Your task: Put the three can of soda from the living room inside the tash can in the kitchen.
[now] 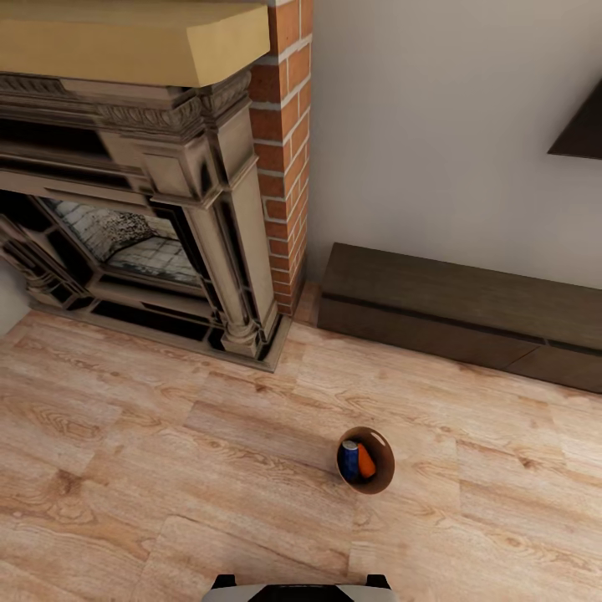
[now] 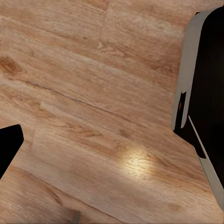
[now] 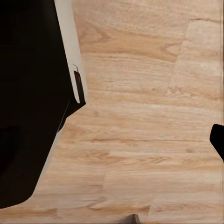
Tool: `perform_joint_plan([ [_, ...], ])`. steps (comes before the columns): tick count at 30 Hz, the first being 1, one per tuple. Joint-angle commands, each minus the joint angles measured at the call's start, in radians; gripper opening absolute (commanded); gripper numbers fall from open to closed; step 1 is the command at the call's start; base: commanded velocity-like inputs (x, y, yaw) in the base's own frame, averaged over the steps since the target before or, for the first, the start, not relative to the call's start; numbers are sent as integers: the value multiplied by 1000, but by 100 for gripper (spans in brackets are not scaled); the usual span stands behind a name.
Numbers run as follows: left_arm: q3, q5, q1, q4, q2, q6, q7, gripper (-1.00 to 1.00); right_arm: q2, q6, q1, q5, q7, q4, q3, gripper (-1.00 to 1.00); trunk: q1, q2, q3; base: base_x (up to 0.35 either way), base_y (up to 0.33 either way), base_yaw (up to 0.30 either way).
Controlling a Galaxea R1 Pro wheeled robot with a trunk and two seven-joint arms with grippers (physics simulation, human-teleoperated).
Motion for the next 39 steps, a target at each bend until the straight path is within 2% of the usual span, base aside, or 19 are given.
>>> perform_joint_plan([
  [1,0,1,0,0,0,0,0,100,2,0,0,0,-12,-1,0,100,0,0,0,0,0,0],
  [6,1,0,0,-1,1,0,1,100,25,-1,0,2,-85,-3,0,100,0,0,0,0,0,0],
  [13,1,-7,0,0,1,0,0,100,35,-1,0,4,-119,-2,2,100,0,0,0,0,0,0],
  [39,2,-10,-1,0,1,0,1,100,37,3,0,7,-122,17,4,100,0,0,0,0,0,0],
])
